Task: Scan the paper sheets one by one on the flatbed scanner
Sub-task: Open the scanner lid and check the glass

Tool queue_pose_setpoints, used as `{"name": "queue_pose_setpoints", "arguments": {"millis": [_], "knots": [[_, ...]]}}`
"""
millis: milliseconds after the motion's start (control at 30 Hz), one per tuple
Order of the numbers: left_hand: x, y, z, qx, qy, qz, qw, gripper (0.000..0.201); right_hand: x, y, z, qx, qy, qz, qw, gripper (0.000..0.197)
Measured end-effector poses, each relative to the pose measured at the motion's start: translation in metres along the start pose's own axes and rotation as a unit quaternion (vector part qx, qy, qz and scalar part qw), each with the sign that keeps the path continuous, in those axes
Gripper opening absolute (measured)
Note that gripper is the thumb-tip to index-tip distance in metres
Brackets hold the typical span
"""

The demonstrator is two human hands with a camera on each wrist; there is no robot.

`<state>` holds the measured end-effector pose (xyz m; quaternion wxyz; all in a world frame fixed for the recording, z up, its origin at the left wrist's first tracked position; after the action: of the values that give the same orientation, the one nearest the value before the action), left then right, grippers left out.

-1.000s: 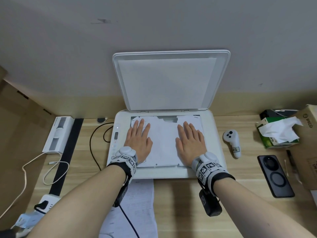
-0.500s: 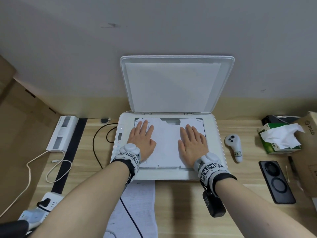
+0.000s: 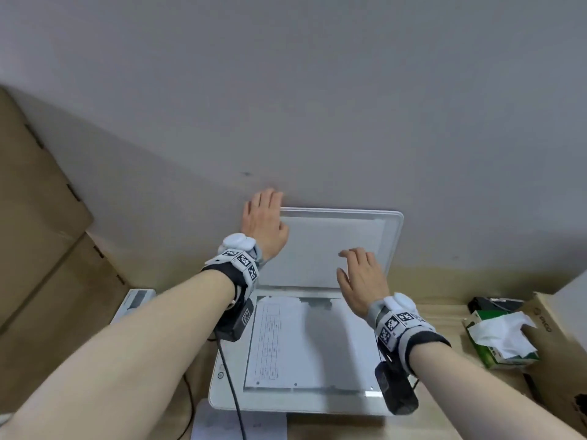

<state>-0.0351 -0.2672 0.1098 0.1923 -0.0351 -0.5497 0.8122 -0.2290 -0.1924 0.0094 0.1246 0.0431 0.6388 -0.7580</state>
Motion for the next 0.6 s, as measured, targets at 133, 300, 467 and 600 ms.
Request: {"name": "queue_pose_setpoints", "arguments": {"millis": [133,300,467,600], "knots": [[-0.017,0.022,0.002,-0.135,-0.034,0.066,0.988,0.06,-0.017,-0.049,0.021,0.046,-0.026,-0.014,0.998,0.049],[-0.002,0.013,-0.027,-0.174,0.009,0.066,0.982,0.02,-0.031,-0.065,0.02,0.029,-0.057,-0.053,0.997,0.074],[-0.007,0.018,-0.066,-0.305,-0.016,0.012,0.952,0.026,-0.043,-0.052,-0.001,-0.066,-0.013,-0.06,0.996,0.034],[-0.003,0.068,-0.136,-0.405,-0.014,-0.007,0.914,0.027,-0.054,0.003,-0.041,-0.258,-0.006,-0.076,0.963,0.042]]}}
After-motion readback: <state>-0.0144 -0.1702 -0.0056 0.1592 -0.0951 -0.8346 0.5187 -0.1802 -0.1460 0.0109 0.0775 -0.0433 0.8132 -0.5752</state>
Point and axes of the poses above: each hand's wrist, its own z-axis towards the middle knuckle, its own y-axis out of the palm, x = y × z, the point moved 10 cm from there along z, towards the middle knuckle, and after that the axes turned 5 degrees about -x, right-handed, at the moved point
